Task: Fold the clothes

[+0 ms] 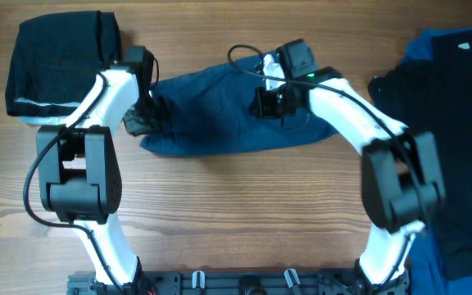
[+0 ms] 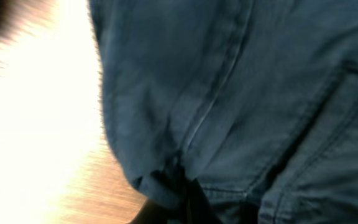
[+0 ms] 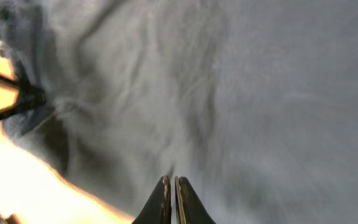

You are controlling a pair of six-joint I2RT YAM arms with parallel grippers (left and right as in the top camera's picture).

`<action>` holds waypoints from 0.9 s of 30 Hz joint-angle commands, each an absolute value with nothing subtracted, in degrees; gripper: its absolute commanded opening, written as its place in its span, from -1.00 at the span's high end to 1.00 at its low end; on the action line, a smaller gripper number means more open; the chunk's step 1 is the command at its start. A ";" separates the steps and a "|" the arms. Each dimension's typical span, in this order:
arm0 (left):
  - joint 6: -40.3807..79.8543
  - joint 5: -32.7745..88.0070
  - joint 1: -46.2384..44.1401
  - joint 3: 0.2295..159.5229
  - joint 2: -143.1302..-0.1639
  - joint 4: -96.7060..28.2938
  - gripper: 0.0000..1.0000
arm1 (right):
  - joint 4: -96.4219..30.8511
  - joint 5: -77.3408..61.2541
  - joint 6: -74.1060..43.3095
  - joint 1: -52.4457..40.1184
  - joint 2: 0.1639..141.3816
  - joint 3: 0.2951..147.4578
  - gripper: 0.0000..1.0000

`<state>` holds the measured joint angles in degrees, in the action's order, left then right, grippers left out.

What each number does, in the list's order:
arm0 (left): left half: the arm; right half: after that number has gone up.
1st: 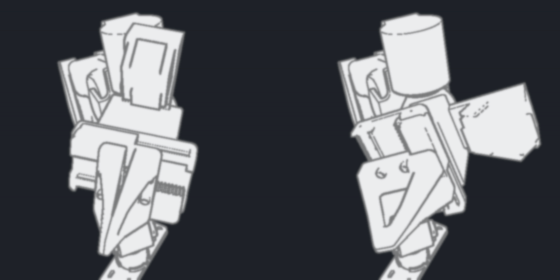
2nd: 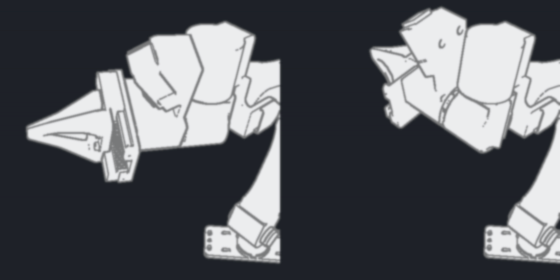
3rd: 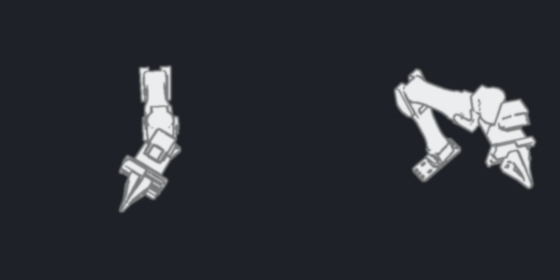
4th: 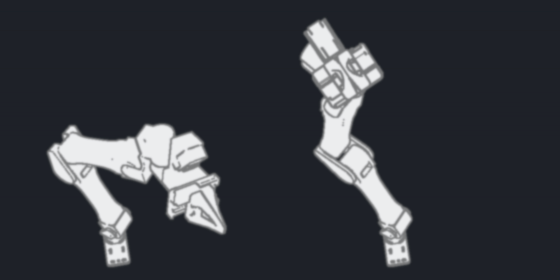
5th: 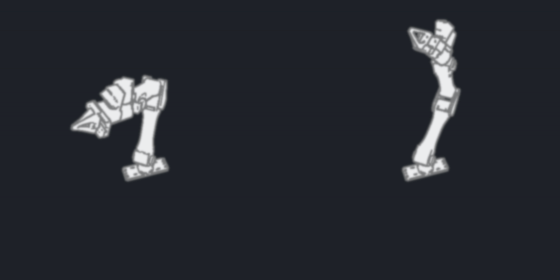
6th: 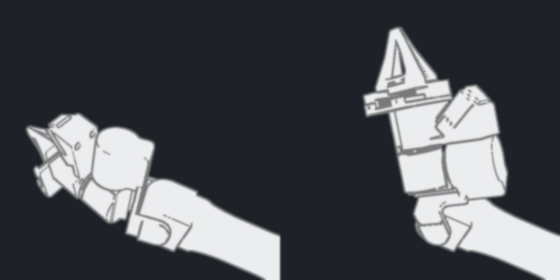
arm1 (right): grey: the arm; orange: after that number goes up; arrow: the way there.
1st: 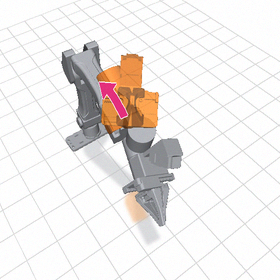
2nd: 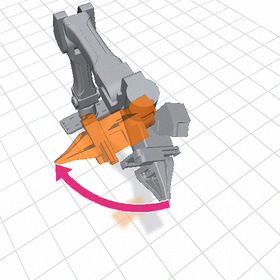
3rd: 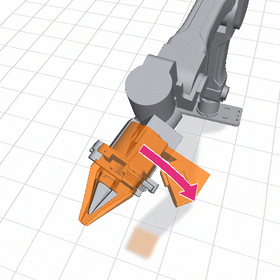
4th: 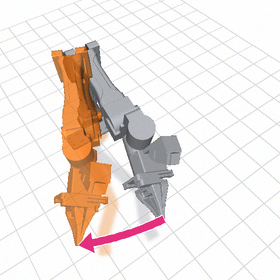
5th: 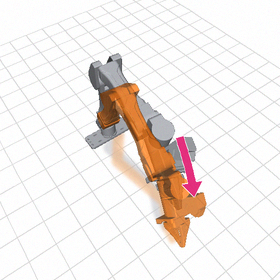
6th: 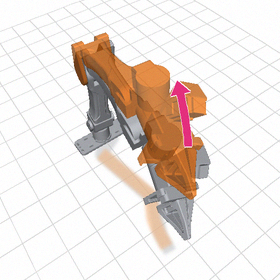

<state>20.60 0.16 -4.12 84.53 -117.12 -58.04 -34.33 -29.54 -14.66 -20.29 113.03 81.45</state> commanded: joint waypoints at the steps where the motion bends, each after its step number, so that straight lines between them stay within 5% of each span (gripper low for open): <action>1: 19.70 -3.53 -3.99 92.82 -116.86 -61.45 0.92 | -37.82 -29.61 -16.51 -21.15 107.15 83.79 0.91; 21: 19.75 -3.25 -4.14 95.70 -113.75 -61.80 0.92 | -23.99 -29.82 -36.23 -32.10 126.17 75.46 0.91; 27: 19.70 -2.87 -4.14 95.70 -110.83 -62.19 0.92 | -23.99 -34.30 -35.14 -30.63 120.66 76.64 0.91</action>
